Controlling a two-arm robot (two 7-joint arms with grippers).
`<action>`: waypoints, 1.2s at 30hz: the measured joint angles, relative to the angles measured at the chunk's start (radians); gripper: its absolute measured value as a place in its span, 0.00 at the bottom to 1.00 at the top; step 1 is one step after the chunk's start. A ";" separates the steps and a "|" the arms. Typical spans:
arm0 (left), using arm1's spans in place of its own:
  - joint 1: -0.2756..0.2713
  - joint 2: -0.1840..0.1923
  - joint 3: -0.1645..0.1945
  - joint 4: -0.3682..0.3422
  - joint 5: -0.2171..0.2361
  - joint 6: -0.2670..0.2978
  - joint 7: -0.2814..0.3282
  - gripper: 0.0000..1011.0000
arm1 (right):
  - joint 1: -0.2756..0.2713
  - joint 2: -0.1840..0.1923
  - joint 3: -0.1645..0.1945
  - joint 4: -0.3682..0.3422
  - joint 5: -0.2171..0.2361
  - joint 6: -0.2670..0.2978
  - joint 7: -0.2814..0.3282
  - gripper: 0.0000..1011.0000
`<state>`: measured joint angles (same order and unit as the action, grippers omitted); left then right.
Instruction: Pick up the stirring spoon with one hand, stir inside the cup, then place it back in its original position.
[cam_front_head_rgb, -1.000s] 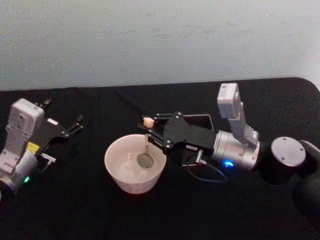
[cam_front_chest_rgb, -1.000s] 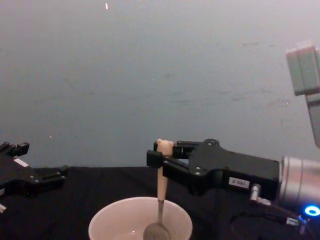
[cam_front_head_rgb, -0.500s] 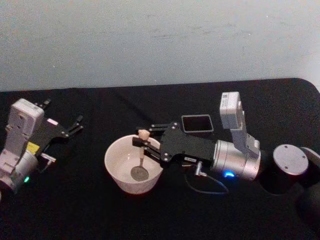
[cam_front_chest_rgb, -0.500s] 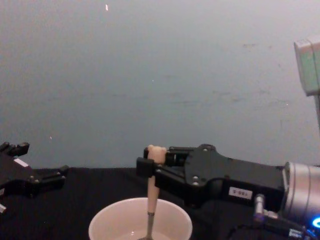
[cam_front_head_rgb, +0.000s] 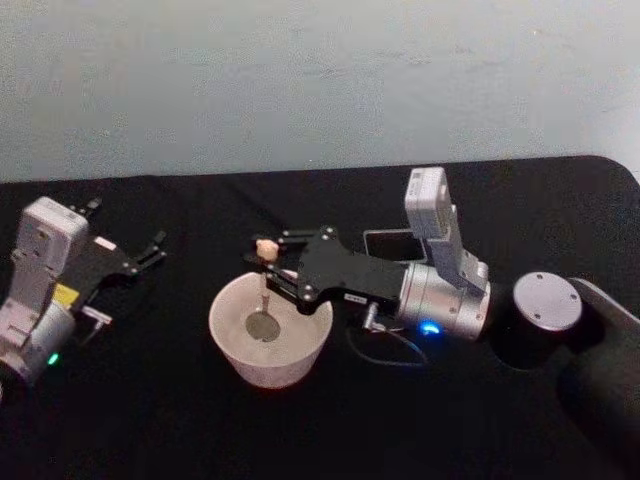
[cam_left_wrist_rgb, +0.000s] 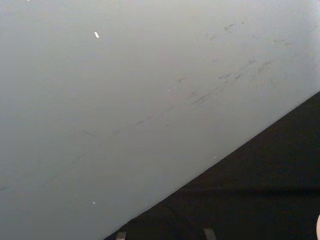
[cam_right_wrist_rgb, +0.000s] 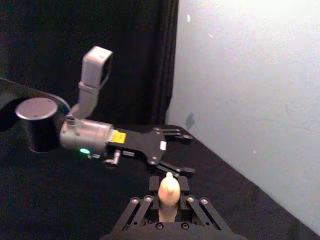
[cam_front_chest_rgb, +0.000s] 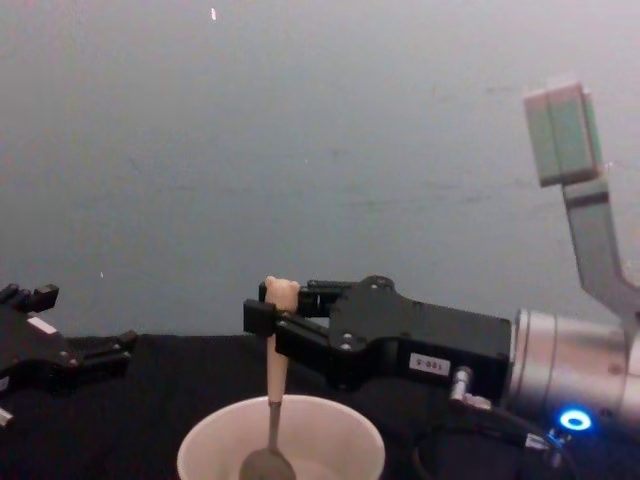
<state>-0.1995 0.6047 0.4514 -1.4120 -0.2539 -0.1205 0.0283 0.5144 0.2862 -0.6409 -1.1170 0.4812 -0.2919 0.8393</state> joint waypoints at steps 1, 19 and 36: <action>0.000 0.000 0.000 0.000 0.000 0.000 0.000 0.99 | 0.010 -0.009 0.001 0.020 -0.005 -0.005 -0.003 0.21; 0.000 0.000 0.000 0.000 0.000 0.000 0.000 0.99 | 0.024 -0.015 0.034 0.058 -0.017 -0.021 -0.011 0.21; 0.000 0.000 0.000 0.000 0.000 0.000 0.000 0.99 | -0.044 0.057 0.053 -0.049 -0.006 0.006 -0.014 0.21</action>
<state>-0.1995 0.6047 0.4514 -1.4120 -0.2539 -0.1205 0.0283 0.4704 0.3436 -0.5884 -1.1665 0.4749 -0.2859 0.8256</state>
